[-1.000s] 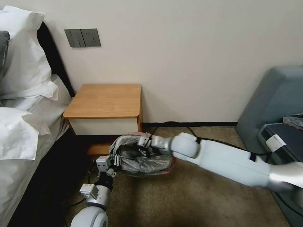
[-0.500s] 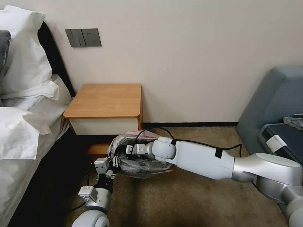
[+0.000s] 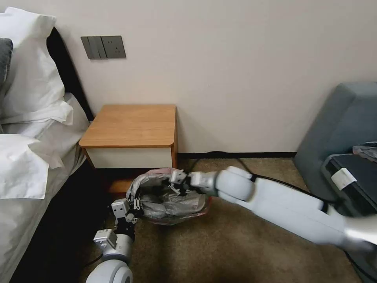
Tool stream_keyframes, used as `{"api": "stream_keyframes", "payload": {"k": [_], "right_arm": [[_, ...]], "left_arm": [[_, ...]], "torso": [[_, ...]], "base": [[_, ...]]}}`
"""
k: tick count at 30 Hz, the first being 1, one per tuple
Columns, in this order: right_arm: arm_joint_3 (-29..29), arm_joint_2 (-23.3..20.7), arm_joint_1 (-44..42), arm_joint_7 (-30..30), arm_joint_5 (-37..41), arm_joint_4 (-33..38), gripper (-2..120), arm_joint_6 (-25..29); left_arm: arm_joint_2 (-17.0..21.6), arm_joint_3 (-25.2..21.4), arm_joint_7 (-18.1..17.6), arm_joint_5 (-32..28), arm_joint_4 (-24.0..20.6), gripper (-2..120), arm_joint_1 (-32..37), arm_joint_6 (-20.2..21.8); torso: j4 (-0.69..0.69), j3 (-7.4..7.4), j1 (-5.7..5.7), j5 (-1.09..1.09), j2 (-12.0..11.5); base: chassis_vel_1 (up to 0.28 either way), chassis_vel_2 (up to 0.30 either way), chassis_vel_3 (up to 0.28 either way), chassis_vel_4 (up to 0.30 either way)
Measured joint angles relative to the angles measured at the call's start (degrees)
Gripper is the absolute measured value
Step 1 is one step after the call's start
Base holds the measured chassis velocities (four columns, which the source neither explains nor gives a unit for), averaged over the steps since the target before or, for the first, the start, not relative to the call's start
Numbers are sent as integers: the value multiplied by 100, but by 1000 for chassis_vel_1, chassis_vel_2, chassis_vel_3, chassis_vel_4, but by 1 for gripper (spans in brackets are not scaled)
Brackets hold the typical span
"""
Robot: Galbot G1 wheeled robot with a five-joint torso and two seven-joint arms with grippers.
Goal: Pick up the garbage bag from the table and place it over the trash can.
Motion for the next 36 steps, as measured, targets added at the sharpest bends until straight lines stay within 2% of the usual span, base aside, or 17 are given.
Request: {"api": "stream_keyframes", "payload": {"k": [1,3,4,5,6,7,9,11,13,14,17,19,24,28,30,32,36], "right_arm": [[197,-67,-205,168,58,103,0,54],[1064,-148,-1083,780,357,395,2,285],[1064,-148,-1083,780,357,395,2,285],[1264,-148,-1290,982,496,429,5,381],[1642,-93,-1670,1375,824,456,14,528],[1642,-93,-1670,1375,824,456,14,528],[2230,108,-2107,1803,1356,488,23,592],[2442,219,-2237,1893,1529,495,26,601],[2851,447,-2449,1969,1719,487,38,616],[2851,447,-2449,1969,1719,487,38,616],[3043,492,-2612,1954,1727,470,53,673],[3052,487,-2650,1935,1698,469,56,689],[3081,547,-2751,1862,1583,490,76,716],[3129,564,-2863,1788,1490,508,89,733],[3193,585,-2948,1737,1427,508,97,765],[3211,595,-2976,1723,1412,507,99,771],[3306,676,-3062,1703,1376,507,100,796]], "left_arm": [[12,-1,-33,-38,-9,7,-4,111],[120,-2,-130,-236,-23,7,-20,590],[120,-2,-130,-236,-23,7,-20,590],[152,-2,-156,-341,-39,7,-28,714],[219,-2,-204,-529,-95,7,-46,1038],[219,-2,-204,-529,-95,7,-46,1038],[286,16,-201,-585,-109,7,-71,1344],[298,22,-200,-597,-111,7,-84,1440],[324,18,-209,-651,-101,7,-98,1625],[324,18,-209,-651,-101,7,-98,1625],[344,14,-218,-684,-31,7,-76,1703],[343,14,-226,-688,-4,7,-76,1705],[289,24,-257,-631,144,8,-68,1624],[256,59,-224,-582,160,21,-15,1602],[254,58,-204,-568,114,31,-21,1588],[257,55,-192,-565,100,33,-17,1587],[317,51,-105,-525,47,53,-22,1564]], "torso": [[0,0,0,0,0],[0,-1,0,1,0],[0,-1,0,1,0],[0,0,0,0,0],[2,-1,0,-1,0],[2,-1,0,-1,0],[2,0,0,0,0],[1,0,0,-3,0],[3,0,0,1,0],[3,0,0,1,0],[3,0,0,-2,0],[3,0,0,-2,0],[3,0,0,0,0],[4,2,0,-8,-1],[1,1,0,-2,-1],[2,1,0,0,-1],[2,1,0,-1,-1]], "base": [[0,0,0,0],[0,0,0,0],[0,0,0,0],[0,0,0,0],[0,0,0,0],[0,0,0,0],[0,0,0,0],[0,0,0,0],[0,0,0,0],[0,0,0,0],[0,0,0,0],[0,0,0,0],[0,0,0,0],[0,0,0,0],[0,0,0,0],[0,0,0,0],[0,0,0,0]]}}
